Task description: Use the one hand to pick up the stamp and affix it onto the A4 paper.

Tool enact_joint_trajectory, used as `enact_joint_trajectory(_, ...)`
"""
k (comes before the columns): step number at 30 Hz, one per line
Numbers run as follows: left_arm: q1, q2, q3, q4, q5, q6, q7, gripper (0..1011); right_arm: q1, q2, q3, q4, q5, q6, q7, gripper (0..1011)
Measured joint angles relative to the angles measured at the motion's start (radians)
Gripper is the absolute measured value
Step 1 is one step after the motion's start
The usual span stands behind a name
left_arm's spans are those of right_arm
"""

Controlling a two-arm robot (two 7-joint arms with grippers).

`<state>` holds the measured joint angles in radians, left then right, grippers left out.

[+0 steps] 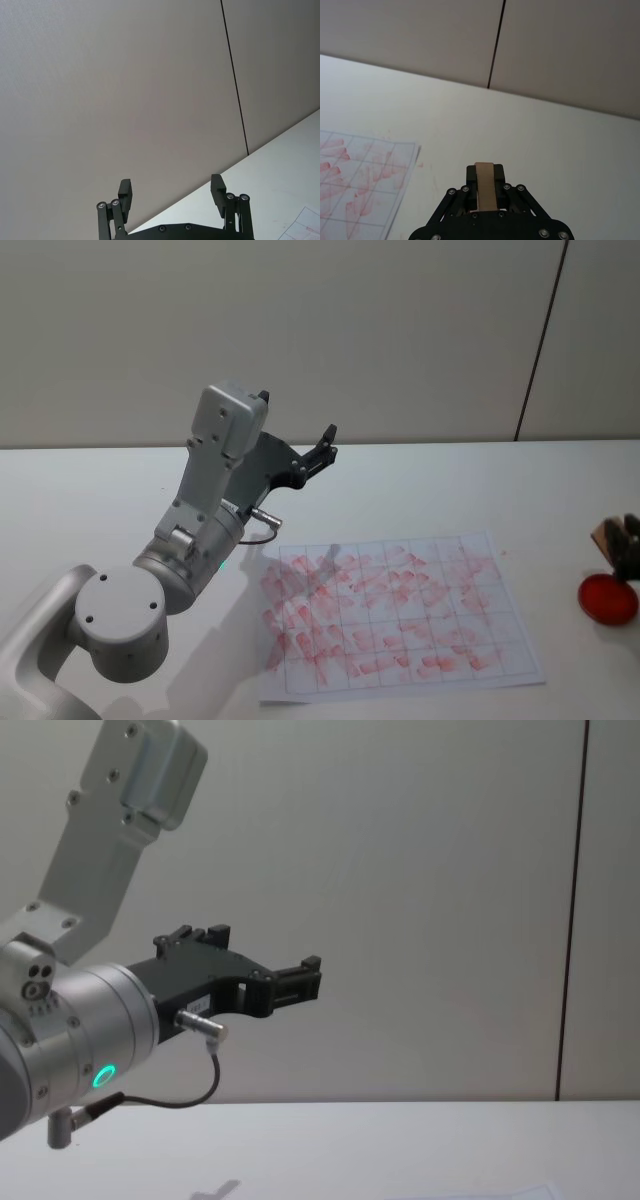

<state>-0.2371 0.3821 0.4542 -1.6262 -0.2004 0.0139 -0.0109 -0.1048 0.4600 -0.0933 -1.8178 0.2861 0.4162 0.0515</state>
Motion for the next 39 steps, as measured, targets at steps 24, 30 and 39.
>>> enact_joint_trajectory(24, 0.000, 0.000, 0.000, 0.000, 0.000, 0.000, 0.000, 1001, 0.091, -0.095, -0.101, 0.064, -0.141, -0.047, 0.159, 189)
enact_joint_trajectory(30, 0.000, 0.000, 0.000, 0.000, 0.000, 0.000, 0.000, 1001, 0.115, -0.126, -0.128, 0.111, -0.169, -0.056, 0.191, 190)
enact_joint_trajectory(39, 0.000, 0.000, 0.000, 0.000, 0.000, 0.000, 0.000, 1001, 0.128, -0.152, -0.157, 0.156, -0.194, -0.063, 0.227, 189)
